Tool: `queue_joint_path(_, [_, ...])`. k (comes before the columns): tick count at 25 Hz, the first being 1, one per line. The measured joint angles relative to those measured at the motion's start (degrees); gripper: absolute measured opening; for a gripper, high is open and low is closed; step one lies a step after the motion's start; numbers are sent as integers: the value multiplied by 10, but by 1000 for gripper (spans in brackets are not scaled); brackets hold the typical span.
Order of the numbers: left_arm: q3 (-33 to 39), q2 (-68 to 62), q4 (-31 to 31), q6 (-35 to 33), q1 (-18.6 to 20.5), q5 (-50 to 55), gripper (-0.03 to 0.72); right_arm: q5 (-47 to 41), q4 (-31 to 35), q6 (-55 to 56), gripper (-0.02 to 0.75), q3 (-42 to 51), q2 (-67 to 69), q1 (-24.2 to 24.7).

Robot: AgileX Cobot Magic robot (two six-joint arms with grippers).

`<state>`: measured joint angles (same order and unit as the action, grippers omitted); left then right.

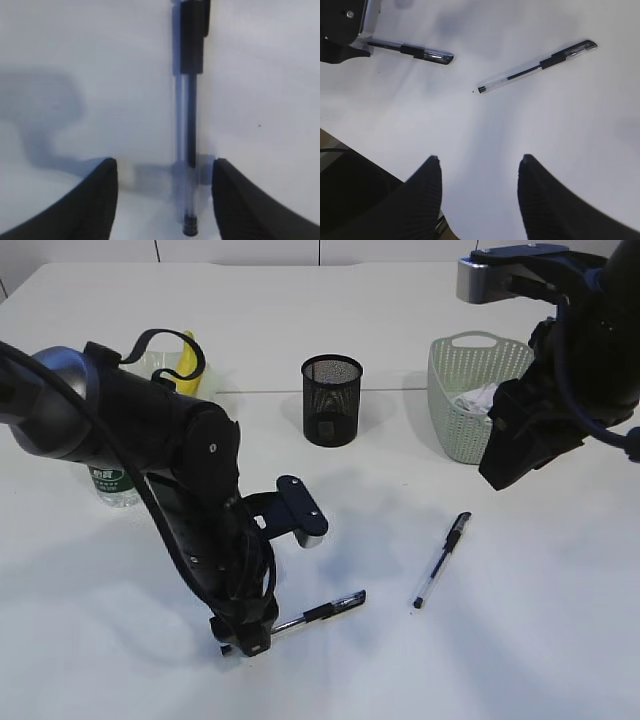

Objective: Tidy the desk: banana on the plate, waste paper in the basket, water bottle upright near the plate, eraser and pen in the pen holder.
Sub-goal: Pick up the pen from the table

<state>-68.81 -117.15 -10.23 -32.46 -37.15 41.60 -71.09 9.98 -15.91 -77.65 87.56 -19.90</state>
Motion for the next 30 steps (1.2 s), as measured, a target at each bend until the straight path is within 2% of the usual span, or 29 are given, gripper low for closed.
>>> queue_joint_path(8, [0, 1, 8, 0, 0, 48, 249, 0, 1, 0, 372, 0, 0, 0])
queue_joint_path(11, [1, 1, 8, 0, 0, 54, 200, 0, 1, 0, 372, 0, 0, 0])
queue_joint_path(19, [2, 1, 8, 0, 0, 61, 106, 0, 4, 0, 372, 0, 0, 0])
queue_joint_path(27, [2, 1, 8, 0, 0, 58, 90, 0, 4, 0, 372, 0, 0, 0])
queue_joint_path(30, [2, 1, 8, -1, 0, 58, 58, 0, 4, 0, 372, 0, 0, 0])
